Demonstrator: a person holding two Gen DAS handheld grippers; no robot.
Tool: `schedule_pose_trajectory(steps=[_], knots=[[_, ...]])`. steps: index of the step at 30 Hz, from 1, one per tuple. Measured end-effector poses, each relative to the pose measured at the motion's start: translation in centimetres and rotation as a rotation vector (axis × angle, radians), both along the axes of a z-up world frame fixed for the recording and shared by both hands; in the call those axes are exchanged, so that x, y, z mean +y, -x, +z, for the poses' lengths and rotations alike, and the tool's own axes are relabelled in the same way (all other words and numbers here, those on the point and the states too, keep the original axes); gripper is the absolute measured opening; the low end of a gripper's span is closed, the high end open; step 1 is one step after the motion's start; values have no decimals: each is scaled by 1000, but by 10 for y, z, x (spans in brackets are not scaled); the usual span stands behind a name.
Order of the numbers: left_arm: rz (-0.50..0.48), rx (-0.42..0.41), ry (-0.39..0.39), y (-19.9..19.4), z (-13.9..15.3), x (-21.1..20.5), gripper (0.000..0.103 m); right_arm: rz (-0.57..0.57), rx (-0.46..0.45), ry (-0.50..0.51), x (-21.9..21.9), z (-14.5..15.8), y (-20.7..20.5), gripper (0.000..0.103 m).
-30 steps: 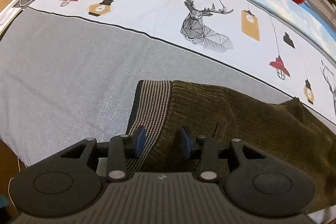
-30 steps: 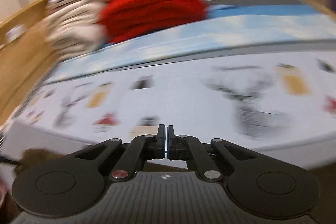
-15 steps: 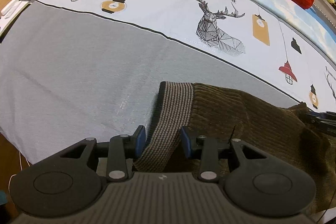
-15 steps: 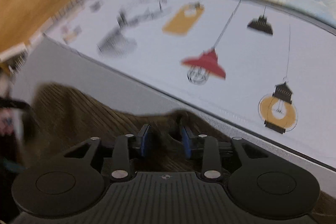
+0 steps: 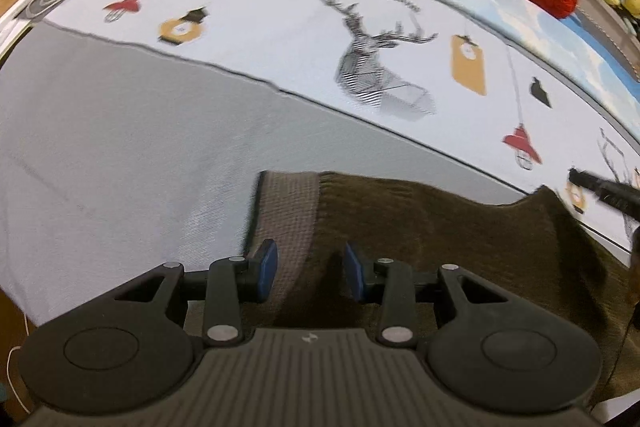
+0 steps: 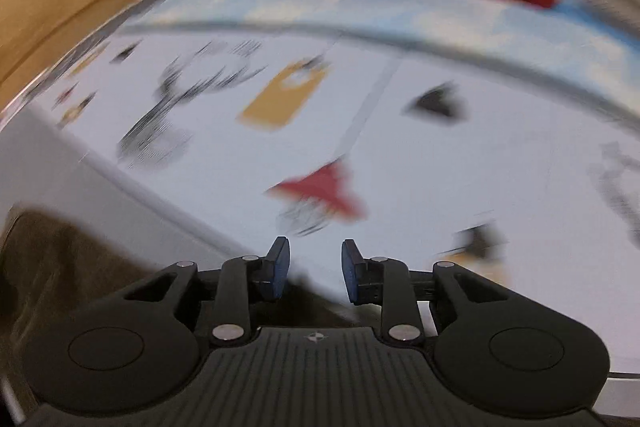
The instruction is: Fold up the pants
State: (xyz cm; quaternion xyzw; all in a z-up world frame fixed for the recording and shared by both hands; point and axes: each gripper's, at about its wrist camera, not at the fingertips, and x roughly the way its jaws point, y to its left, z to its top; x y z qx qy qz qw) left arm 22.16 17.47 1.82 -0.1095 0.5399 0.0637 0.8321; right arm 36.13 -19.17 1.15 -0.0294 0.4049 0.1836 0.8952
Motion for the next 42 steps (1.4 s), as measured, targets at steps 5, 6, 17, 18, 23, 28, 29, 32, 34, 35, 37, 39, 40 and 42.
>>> schedule_pose_trajectory(steps=[5,6,17,18,23,28,29,32,34,35,37,39,40,42], knots=[[-43,-3,-10,-6,0,-27,41,-94,-17,-105,-75,28,8,29],[-53,-6,-14,-7,1,-33,41,-69,-5,-114,-86,29,13,29],[-190,-28,-14,-18,2,-130,41,193,149,42,-142,-19,74,27],[-211,-32,-16,-19,2,-143,41,164,148,88,-151,-29,75,27],[-288,-58,-17,-24,-2,-190,41,-48,102,76,-212,-33,71,0],[-344,-76,19,-38,-7,-225,41,-377,-21,89,-299,-14,80,11],[-349,-77,31,-40,-8,-230,41,-455,-38,57,-322,-12,84,15],[-350,-65,79,-51,-13,-239,41,-757,-105,13,-401,-10,106,31],[-348,-51,111,-57,-17,-243,41,-932,-123,1,-447,-16,127,37],[-345,-40,131,-61,-20,-245,41,-995,-122,-12,-465,-21,135,38],[-341,-24,163,-67,-25,-249,42,-1070,-96,-40,-493,-32,149,42],[-338,-5,178,-75,-32,-255,42,-1073,-68,-80,-506,-42,154,52],[-336,4,180,-78,-36,-259,42,-1057,-61,-89,-509,-45,156,52],[-337,18,182,-84,-43,-265,42,-1006,-60,-75,-507,-49,154,52]])
